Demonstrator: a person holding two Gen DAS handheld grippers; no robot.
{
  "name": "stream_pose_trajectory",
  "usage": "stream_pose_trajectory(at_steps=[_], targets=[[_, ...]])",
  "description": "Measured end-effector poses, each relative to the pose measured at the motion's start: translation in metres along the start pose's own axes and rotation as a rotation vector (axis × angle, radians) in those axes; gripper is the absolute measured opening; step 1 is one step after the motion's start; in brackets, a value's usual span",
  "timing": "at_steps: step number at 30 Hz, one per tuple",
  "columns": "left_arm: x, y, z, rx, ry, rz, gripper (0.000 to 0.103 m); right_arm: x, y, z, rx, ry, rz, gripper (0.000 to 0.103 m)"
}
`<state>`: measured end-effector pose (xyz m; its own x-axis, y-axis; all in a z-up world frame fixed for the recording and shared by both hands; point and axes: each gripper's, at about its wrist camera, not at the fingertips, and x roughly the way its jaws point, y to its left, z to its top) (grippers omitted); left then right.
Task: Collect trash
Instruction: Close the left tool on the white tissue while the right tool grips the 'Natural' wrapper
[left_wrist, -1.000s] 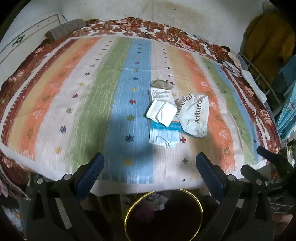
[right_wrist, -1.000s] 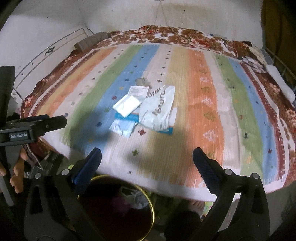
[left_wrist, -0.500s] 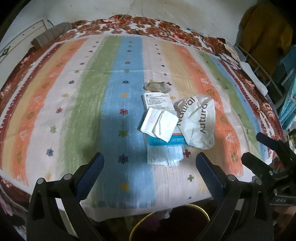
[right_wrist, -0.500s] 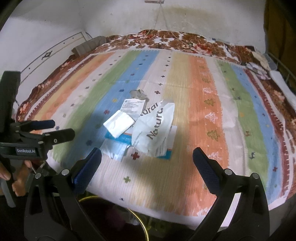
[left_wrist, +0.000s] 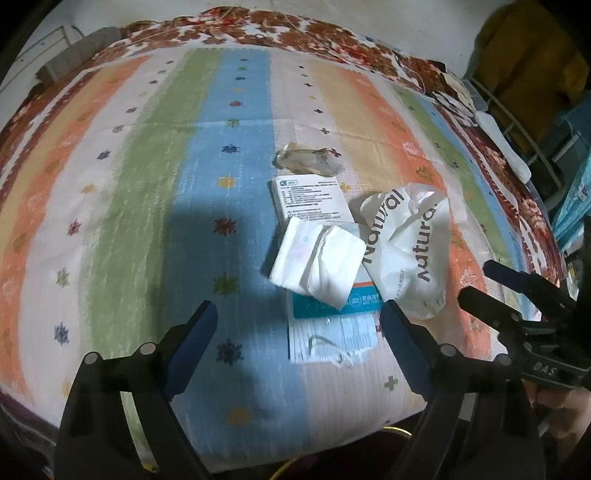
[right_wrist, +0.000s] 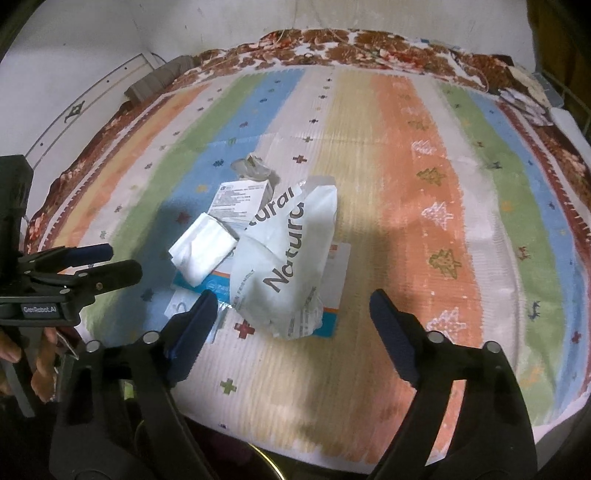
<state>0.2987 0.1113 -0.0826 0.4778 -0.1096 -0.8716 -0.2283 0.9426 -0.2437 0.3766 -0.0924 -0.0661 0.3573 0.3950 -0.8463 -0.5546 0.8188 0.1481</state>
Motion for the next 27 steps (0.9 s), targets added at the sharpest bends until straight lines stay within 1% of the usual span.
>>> stream_pose_trajectory(at_steps=[1, 2, 4, 9, 10, 11, 12, 13, 14, 16, 17, 18, 19, 20, 21, 24, 27], targets=[[0.003, -0.001, 0.002, 0.008, 0.002, -0.004, 0.084, 0.005, -0.002, 0.001, 0.016, 0.019, 0.009, 0.070], [0.007, -0.002, 0.004, 0.019, 0.006, -0.014, 0.082, 0.012, -0.005, 0.001, 0.033, 0.043, 0.019, 0.069], [0.014, -0.004, 0.008, 0.032, 0.013, -0.027, 0.080, 0.016, -0.006, 0.002, 0.036, 0.046, 0.020, 0.064], [0.033, -0.005, 0.017, 0.033, 0.041, -0.028, 0.071, 0.028, -0.011, 0.007, 0.071, 0.061, 0.042, 0.053], [0.036, -0.005, 0.018, 0.033, 0.046, -0.029, 0.070, 0.030, -0.011, 0.008, 0.071, 0.065, 0.041, 0.047], [0.040, -0.006, 0.019, 0.034, 0.051, -0.033, 0.066, 0.032, -0.010, 0.008, 0.067, 0.069, 0.036, 0.044], [0.043, -0.007, 0.019, 0.036, 0.058, -0.036, 0.064, 0.034, -0.011, 0.009, 0.067, 0.073, 0.033, 0.037], [0.046, -0.007, 0.019, 0.038, 0.062, -0.036, 0.059, 0.036, -0.011, 0.009, 0.066, 0.081, 0.032, 0.028], [0.048, -0.008, 0.018, 0.043, 0.068, -0.037, 0.054, 0.038, -0.010, 0.009, 0.064, 0.090, 0.037, 0.025], [0.052, -0.011, 0.016, 0.059, 0.078, -0.030, 0.044, 0.040, -0.009, 0.010, 0.054, 0.097, 0.046, 0.014], [0.053, -0.013, 0.015, 0.075, 0.077, -0.026, 0.033, 0.040, -0.010, 0.010, 0.053, 0.098, 0.047, 0.013], [0.054, -0.015, 0.014, 0.087, 0.077, -0.021, 0.023, 0.040, -0.009, 0.009, 0.055, 0.100, 0.049, 0.012], [0.055, -0.016, 0.014, 0.091, 0.079, -0.017, 0.019, 0.041, -0.009, 0.009, 0.055, 0.102, 0.051, 0.011], [0.056, -0.017, 0.013, 0.094, 0.087, -0.011, 0.009, 0.040, -0.008, 0.009, 0.052, 0.102, 0.051, 0.010], [0.057, -0.017, 0.012, 0.096, 0.095, -0.009, 0.002, 0.039, -0.007, 0.009, 0.047, 0.100, 0.050, 0.010], [0.053, -0.019, 0.012, 0.100, 0.091, 0.003, 0.002, 0.034, -0.004, 0.010, 0.029, 0.089, 0.045, 0.008], [0.044, -0.020, 0.013, 0.083, 0.079, -0.003, 0.002, 0.026, 0.000, 0.009, 0.004, 0.072, 0.034, 0.008]])
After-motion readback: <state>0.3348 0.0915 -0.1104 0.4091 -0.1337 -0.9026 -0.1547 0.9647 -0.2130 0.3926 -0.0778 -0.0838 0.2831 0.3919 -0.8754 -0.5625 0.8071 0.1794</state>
